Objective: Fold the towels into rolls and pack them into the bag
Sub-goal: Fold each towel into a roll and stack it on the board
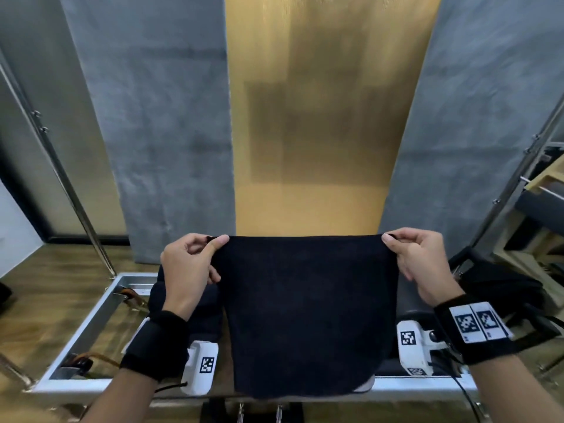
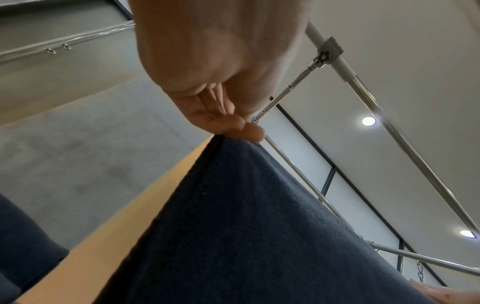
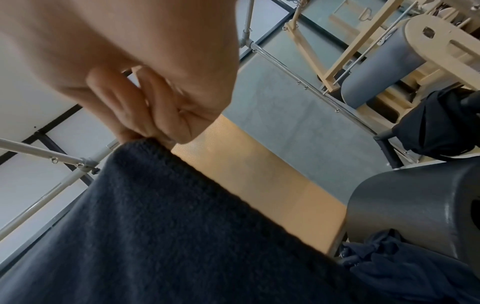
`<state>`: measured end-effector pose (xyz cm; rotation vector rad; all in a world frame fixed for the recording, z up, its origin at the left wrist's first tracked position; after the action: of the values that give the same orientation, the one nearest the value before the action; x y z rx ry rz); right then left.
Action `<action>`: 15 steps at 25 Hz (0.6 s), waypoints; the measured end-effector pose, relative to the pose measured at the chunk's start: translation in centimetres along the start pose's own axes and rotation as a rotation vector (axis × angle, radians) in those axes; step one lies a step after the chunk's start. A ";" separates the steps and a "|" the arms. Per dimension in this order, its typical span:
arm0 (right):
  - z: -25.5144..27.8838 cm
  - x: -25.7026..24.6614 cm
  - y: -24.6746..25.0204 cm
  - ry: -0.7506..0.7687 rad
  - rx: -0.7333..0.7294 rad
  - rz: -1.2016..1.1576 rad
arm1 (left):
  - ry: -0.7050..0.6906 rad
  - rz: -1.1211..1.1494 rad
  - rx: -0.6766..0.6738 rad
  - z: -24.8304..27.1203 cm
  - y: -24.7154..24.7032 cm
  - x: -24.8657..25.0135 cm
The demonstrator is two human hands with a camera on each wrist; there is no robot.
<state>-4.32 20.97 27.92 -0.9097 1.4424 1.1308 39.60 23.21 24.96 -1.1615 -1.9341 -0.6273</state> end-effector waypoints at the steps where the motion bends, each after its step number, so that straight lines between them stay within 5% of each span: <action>1: 0.0 0.2 -0.2 -0.017 0.000 0.007 | 0.018 -0.006 -0.018 0.1 0.0 -0.4; 5: -0.4 0.8 -2.2 -0.035 -0.037 -0.070 | 0.113 0.125 -0.061 0.1 -1.2 -2.0; 10: -1.7 1.6 -3.5 0.071 -0.083 -0.126 | 0.000 0.195 -0.043 -0.9 -1.9 -3.0; 15: -0.3 7.5 -3.8 -0.070 -0.092 -0.124 | 0.139 0.148 -0.082 3.3 -1.4 -7.2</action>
<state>-2.04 19.89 19.90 -1.0007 1.2682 1.1323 39.17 21.36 17.14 -1.2653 -1.7031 -0.6938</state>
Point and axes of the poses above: each hand's wrist, its own z-axis away from the middle knuckle, its own y-axis out of the back of the hand, x = y × z, the point moved 3 cm from there along -z, towards the middle knuckle, and after that the axes turned 13 degrees about -y, right-handed, at the moved point
